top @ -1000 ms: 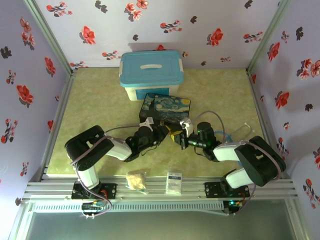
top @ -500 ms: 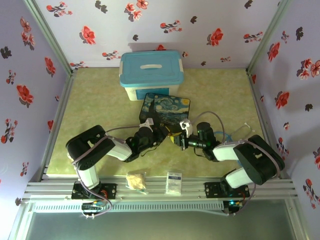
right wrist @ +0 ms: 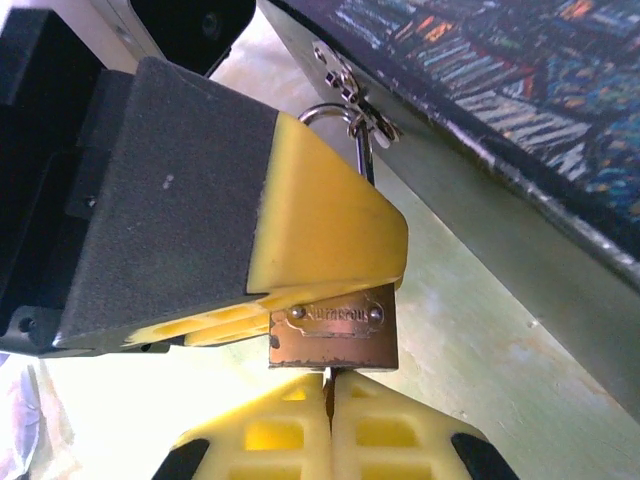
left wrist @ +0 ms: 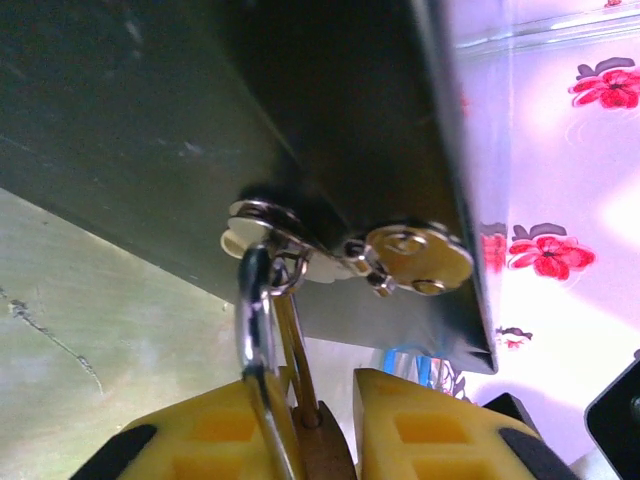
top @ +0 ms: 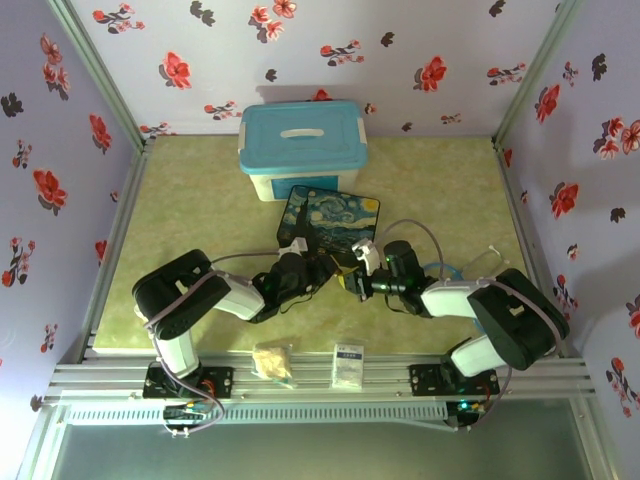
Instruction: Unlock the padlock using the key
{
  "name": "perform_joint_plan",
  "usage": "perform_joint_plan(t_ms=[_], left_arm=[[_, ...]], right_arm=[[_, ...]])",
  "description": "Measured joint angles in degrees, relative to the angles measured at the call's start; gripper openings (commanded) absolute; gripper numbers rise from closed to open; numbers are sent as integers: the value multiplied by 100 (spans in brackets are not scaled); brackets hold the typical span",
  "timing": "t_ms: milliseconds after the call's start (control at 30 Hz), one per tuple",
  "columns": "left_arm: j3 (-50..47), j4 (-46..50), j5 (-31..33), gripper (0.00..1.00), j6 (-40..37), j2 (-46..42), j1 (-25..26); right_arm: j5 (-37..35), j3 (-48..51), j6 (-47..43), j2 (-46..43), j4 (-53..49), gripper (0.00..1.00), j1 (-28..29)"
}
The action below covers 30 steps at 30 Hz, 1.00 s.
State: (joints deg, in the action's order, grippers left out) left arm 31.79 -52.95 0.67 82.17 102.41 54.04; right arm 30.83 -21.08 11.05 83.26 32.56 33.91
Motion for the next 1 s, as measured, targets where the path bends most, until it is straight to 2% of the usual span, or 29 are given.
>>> perform_joint_plan(t_ms=[133,200,267,367,400,567,733,933,1000], left_arm=[[31,142,-90,14,-46,9,-11],[31,181,-129,7,-103,11,-37],[37,234,-188,4,-181,11,-70],[105,450,-369,6,-354,-17,-127],[138,566,-428,6,-442,-28,-155],[273,1224,-739,12,-896,-190,-323],[570,2277,-876,16,-1438,-415,-435],[1049,3488,-748,19,-2122,-413,-511],[1222,3862,-638,23,-2312,-400,-514]], right_arm=[[-90,-66,-83,24,-238,0,63],[-116,-116,-140,50,-339,0,94],[-133,-140,-168,55,-411,6,101],[-164,-155,-225,55,-496,27,122],[-173,-160,-247,55,-518,29,125],[-308,-177,-225,-13,-483,31,129],[-621,-177,-162,-63,-393,30,79],[-896,-175,-144,-116,-378,30,59],[-970,-170,-144,-177,-378,30,59]])
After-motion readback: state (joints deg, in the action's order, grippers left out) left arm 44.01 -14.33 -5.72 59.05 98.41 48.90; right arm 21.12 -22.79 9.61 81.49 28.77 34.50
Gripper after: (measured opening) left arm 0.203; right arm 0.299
